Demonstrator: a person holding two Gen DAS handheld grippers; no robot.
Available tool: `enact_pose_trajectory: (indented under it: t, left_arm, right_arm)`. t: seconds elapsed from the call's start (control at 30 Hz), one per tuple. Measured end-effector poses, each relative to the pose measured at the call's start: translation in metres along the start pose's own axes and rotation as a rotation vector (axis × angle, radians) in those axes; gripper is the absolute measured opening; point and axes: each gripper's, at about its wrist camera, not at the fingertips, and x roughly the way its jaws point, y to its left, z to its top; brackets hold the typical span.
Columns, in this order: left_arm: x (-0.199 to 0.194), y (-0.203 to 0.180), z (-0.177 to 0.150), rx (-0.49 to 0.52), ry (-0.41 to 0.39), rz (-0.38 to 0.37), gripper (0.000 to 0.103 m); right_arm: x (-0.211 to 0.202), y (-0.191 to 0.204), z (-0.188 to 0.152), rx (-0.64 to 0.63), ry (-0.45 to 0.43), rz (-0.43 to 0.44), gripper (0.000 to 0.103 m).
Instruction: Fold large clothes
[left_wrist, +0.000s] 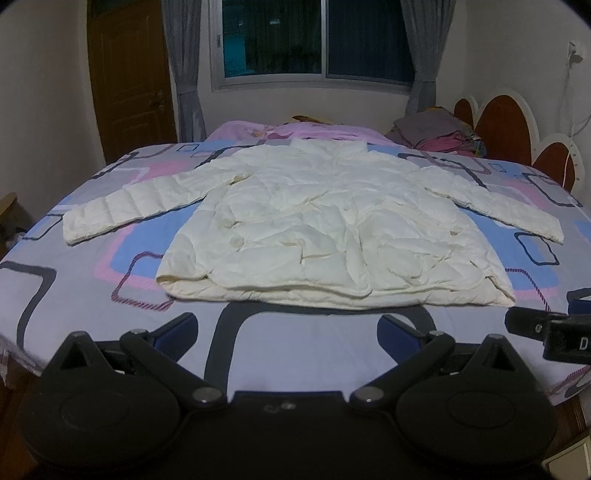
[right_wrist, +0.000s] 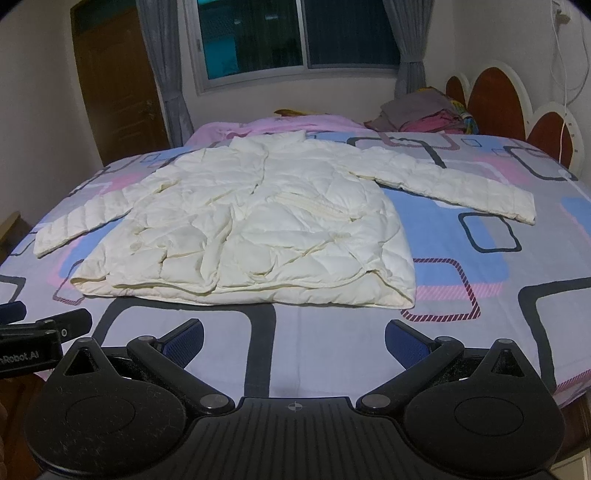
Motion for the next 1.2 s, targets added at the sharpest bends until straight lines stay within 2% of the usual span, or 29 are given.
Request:
enact_pose_trajectory:
  t: [0.17,0.3,0.37,0.57,0.73,0.9,0.97,1.03,1.07,1.2]
  left_arm:
    - [0.013,0.002,0.020,-0.008,-0.043,0.003,0.103]
    - [0.031,0.003,0.037,-0.022,-0.071,-0.028,0.103]
    - [0.038,0.005,0.043,-0.045,-0.120,-0.056,0.103]
    - [0.076,0.003,0.069,-0.029,-0.201,-0.082,0.103]
    - [0.119,0.004,0.099,-0.008,-0.160,-0.120,0.103]
    - [0.159,0.009,0.126,0.042,-0.084,-0.148,0.103]
    - [0.169,0.012,0.133,0.066,-0.081,-0.162,0.103]
    - [0.175,0.016,0.139,0.078,-0.089,-0.234,0.103]
    - [0.177,0.017,0.141,0.073,-0.099,-0.248,0.103]
    - [0.194,0.008,0.148,0.076,-0.099,-0.248,0.103]
  right_arm:
    - [0.015,-0.004,0.014,0.001,-0.014,-0.023,0.103]
    - [0.031,-0.008,0.028,0.008,-0.021,-0.047,0.103]
    - [0.043,-0.010,0.036,0.014,-0.019,-0.058,0.103]
    - [0.081,-0.014,0.064,0.038,-0.016,-0.101,0.103]
    - [0.119,-0.016,0.093,0.060,-0.019,-0.137,0.103]
    - [0.149,-0.017,0.124,0.075,-0.016,-0.187,0.103]
    - [0.156,-0.018,0.134,0.082,-0.019,-0.204,0.103]
    - [0.163,-0.020,0.142,0.086,-0.021,-0.231,0.103]
    - [0.167,-0.021,0.145,0.088,-0.021,-0.243,0.103]
    - [0.173,-0.032,0.150,0.076,-0.014,-0.249,0.103]
